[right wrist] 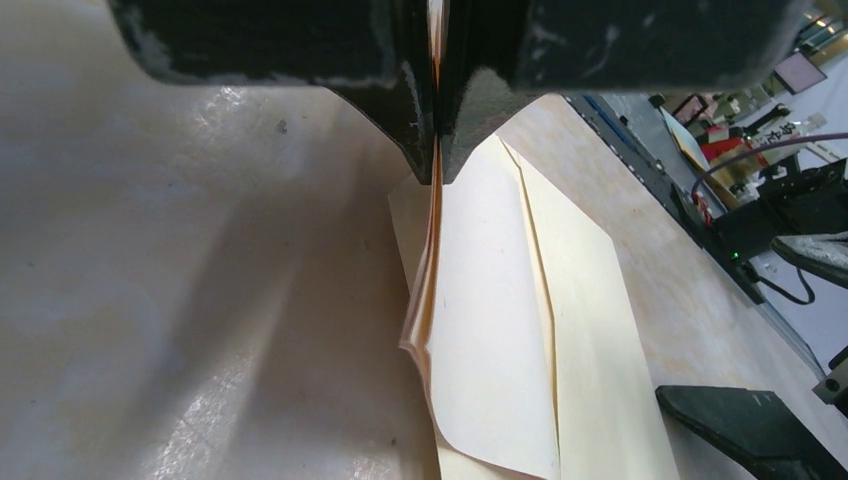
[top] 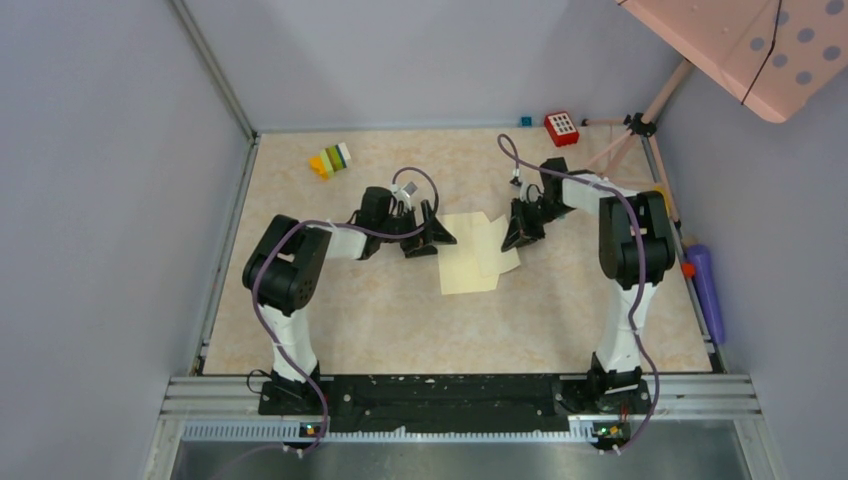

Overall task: Place the letter into the envelope and seal it
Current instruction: Place the letter in the envelope.

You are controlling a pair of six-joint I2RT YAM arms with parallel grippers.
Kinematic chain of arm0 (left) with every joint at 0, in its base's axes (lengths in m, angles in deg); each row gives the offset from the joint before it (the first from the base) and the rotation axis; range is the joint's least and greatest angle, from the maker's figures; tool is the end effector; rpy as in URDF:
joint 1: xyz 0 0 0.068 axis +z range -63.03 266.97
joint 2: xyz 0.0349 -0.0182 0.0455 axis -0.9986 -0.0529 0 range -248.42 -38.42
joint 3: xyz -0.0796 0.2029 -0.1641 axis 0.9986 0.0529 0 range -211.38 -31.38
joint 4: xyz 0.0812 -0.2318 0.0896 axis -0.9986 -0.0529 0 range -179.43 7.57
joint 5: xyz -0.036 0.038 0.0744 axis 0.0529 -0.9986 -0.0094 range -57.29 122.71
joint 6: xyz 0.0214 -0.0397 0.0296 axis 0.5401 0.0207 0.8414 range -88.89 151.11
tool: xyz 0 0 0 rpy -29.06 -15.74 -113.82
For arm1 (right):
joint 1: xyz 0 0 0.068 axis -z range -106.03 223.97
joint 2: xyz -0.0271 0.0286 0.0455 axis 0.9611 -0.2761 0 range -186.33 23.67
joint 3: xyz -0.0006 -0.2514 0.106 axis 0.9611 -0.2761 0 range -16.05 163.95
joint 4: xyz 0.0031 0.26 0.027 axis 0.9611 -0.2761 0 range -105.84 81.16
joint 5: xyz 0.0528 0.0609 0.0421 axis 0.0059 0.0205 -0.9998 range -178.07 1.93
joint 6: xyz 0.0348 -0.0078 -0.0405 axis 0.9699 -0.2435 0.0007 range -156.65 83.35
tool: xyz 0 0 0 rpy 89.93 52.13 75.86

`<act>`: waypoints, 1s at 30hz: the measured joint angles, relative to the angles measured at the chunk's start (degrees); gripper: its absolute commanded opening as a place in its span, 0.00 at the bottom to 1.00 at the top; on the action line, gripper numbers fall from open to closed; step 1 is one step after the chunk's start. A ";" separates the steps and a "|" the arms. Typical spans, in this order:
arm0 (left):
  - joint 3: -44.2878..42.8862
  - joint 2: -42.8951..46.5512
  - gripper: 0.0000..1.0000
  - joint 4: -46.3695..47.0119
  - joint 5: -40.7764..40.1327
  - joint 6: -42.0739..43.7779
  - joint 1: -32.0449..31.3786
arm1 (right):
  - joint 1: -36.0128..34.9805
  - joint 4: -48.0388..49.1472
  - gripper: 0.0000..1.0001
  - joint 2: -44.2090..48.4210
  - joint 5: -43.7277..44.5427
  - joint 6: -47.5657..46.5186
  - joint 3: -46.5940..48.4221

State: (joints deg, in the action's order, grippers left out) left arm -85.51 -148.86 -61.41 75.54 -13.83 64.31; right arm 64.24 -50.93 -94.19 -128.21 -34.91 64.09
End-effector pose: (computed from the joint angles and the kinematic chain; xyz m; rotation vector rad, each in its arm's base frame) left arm 0.3412 -0.1686 0.1325 0.0134 2.3906 -1.4377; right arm 0.3822 0.0889 0.1449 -0.2915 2.8377 1.0622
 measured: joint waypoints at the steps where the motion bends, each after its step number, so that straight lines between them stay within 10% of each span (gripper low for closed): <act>1: -0.02 0.00 0.96 0.00 0.00 0.00 -0.07 | 0.00 0.42 0.00 0.00 -0.04 0.09 -0.37; 30: -0.09 0.00 0.96 -0.04 -0.22 0.07 -1.07 | -1.79 9.68 0.00 0.90 -3.23 5.07 -5.90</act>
State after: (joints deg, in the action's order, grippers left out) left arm -85.60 -148.86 -61.45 75.32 -13.77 63.24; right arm 62.45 -41.25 -93.29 -131.44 -29.84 58.19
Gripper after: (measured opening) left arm 0.961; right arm 0.003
